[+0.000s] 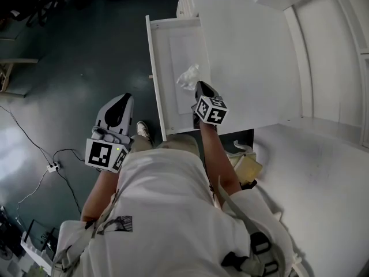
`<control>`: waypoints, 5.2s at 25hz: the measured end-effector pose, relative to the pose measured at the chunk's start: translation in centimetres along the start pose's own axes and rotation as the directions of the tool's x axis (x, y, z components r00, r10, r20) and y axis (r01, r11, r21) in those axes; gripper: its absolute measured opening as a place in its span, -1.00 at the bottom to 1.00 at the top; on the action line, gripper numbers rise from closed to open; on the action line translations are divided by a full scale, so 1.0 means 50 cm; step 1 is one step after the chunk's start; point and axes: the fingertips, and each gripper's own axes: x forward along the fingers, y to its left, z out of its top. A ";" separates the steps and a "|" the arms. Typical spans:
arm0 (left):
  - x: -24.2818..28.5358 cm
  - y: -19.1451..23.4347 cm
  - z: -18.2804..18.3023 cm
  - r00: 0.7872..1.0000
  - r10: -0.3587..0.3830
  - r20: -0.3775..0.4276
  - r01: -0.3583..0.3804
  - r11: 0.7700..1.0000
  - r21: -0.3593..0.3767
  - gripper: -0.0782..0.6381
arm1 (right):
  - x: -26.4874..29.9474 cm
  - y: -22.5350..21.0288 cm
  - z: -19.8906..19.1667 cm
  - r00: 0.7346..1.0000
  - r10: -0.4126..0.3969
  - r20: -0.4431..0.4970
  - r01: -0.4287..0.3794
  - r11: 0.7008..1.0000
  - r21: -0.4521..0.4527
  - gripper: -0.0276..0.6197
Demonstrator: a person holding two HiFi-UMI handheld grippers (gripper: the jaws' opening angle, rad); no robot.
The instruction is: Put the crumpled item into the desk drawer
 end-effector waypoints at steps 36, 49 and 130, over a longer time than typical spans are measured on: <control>-0.041 0.058 -0.044 0.974 0.198 -0.108 -0.199 0.980 0.006 -0.73 | 0.193 -0.066 -0.110 0.981 -0.037 -0.191 0.022 0.997 -0.077 -0.87; -0.032 0.048 -0.046 0.976 0.193 -0.103 -0.194 0.981 -0.005 -0.73 | 0.199 -0.089 -0.145 0.967 -0.074 -0.243 0.049 0.993 -0.107 -0.87; -0.101 0.145 0.310 0.931 -0.059 0.361 0.024 0.995 0.100 -0.73 | -0.594 0.141 0.443 0.700 -0.089 0.709 0.292 0.941 -0.171 -0.88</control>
